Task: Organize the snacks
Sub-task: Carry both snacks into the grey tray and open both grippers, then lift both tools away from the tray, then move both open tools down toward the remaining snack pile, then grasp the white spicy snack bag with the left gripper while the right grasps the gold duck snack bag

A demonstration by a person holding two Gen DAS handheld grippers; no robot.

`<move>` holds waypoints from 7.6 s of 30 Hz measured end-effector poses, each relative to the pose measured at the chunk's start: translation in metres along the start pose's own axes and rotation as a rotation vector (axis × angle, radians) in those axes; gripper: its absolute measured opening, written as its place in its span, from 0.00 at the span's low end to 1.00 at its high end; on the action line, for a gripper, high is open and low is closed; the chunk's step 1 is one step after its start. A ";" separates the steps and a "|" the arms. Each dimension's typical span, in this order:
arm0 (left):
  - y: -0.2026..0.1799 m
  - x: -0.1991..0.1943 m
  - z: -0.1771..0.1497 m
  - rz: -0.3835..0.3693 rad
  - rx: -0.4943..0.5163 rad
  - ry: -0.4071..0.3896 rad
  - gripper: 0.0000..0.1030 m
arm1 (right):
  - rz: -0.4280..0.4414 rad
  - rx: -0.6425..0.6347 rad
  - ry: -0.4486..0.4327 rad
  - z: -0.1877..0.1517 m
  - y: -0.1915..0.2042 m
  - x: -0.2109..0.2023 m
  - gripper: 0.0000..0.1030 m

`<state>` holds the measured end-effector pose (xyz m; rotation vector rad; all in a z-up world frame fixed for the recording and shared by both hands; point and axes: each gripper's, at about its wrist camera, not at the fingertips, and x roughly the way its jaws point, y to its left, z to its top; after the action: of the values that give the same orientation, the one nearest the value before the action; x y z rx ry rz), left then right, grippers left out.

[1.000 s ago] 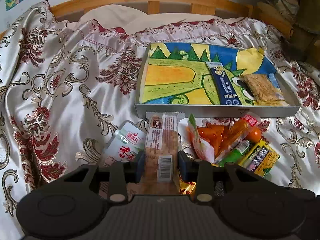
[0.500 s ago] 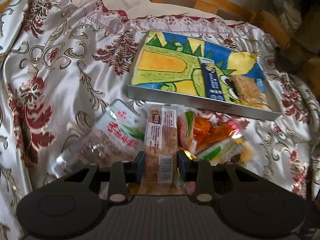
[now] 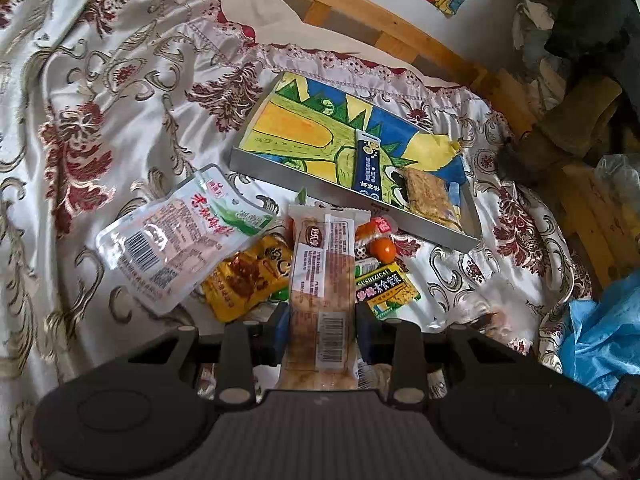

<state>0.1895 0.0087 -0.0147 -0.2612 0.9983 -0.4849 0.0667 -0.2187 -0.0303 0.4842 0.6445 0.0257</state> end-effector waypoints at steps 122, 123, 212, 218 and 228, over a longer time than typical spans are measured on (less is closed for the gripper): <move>-0.057 -0.105 -0.120 0.361 0.252 -0.429 1.00 | -0.246 -0.175 -0.348 -0.060 -0.002 -0.154 0.99; -0.056 -0.106 -0.121 0.360 0.254 -0.433 1.00 | -0.249 -0.178 -0.345 -0.061 -0.001 -0.154 0.99; 0.051 0.085 0.037 0.375 0.698 0.042 0.99 | 0.202 0.100 0.334 -0.007 0.023 0.149 0.57; 0.063 0.094 0.050 0.315 0.602 0.058 0.99 | 0.223 0.224 0.329 -0.013 0.028 0.154 0.59; 0.084 0.092 0.063 0.303 0.473 0.092 0.88 | 0.188 0.330 0.264 -0.014 0.016 0.165 0.37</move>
<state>0.3071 0.0339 -0.0855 0.3347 0.9616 -0.4432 0.1930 -0.1704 -0.1271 0.8692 0.8658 0.1654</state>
